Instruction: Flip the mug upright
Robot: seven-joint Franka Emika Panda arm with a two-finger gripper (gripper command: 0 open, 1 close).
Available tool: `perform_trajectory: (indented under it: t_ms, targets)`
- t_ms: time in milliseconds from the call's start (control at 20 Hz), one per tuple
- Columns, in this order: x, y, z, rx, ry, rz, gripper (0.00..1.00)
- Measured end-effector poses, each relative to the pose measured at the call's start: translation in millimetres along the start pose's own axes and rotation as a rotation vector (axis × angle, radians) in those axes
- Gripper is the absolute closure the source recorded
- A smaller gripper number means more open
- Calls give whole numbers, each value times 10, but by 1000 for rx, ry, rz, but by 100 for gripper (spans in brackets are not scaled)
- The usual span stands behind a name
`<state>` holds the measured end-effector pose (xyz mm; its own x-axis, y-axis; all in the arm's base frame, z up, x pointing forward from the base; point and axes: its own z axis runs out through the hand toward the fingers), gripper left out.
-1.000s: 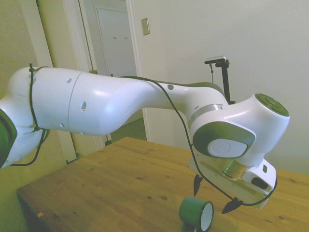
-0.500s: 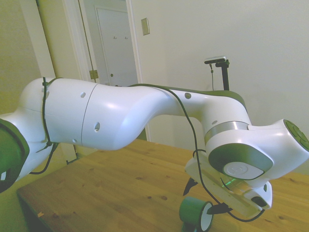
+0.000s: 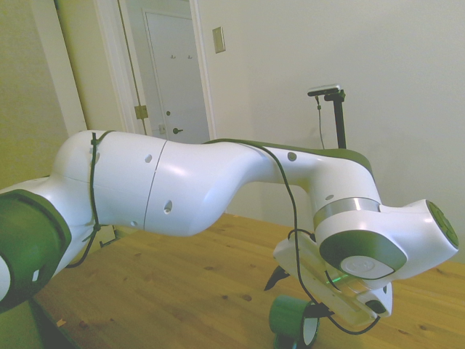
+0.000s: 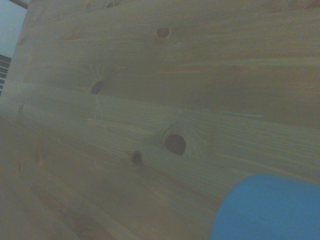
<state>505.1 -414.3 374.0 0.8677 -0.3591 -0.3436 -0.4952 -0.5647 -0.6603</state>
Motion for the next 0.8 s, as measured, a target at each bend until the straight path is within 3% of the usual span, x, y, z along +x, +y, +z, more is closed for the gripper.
perform_trajectory:
  t_ms: [150, 200, 800]
  targets:
    - [28, -12, 61, 3, -17, -3, 0]
    - [36, -15, 77, 3, -20, -3, 100]
    - [55, -2, 123, 7, -36, -2, 100]
